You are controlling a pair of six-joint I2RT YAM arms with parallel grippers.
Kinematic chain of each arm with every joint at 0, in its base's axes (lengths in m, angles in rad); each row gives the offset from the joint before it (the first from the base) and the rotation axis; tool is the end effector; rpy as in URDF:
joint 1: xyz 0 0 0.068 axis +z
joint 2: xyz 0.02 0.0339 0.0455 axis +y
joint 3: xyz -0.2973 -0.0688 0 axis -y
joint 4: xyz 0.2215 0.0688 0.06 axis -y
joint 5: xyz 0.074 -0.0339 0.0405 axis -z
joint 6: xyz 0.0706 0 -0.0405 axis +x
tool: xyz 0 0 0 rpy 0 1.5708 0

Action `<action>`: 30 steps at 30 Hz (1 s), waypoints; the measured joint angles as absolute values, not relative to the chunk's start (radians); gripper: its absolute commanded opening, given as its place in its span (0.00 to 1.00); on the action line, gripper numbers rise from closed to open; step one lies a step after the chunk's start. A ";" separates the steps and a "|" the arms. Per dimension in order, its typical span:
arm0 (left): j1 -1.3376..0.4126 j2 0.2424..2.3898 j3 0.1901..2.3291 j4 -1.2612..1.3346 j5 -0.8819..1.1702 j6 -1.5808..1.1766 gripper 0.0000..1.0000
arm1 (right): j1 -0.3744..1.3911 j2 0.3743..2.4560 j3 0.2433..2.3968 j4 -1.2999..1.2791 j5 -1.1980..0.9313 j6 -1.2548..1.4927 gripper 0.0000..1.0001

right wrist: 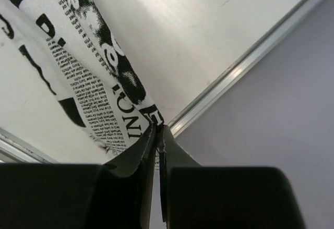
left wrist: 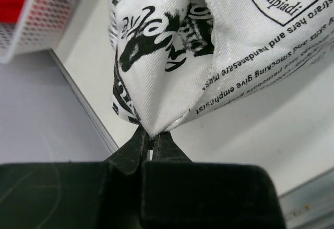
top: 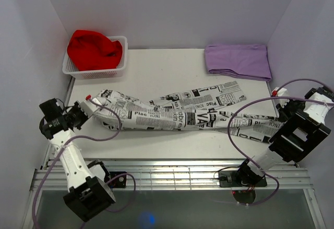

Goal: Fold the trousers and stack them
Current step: Flatten the trousers out

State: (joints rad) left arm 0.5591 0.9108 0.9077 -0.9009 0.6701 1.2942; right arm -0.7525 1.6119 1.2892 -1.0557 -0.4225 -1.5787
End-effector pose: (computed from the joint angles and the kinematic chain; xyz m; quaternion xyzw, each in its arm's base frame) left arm 0.1414 0.0368 0.3060 0.4211 0.7941 0.0605 0.4340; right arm 0.2299 -0.1756 0.2614 -0.4092 0.8833 -0.0040 0.2288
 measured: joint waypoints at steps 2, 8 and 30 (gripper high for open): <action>0.623 0.868 0.832 -0.973 0.660 1.395 0.04 | -0.793 1.612 1.235 -1.053 -0.404 -1.621 0.08; 0.732 0.950 0.797 -1.193 0.632 1.551 0.70 | -0.848 1.612 1.186 -1.048 -0.362 -1.715 0.08; 0.447 1.694 1.420 -1.222 0.855 0.889 0.87 | -0.826 1.473 0.953 -0.834 -0.365 -1.884 0.08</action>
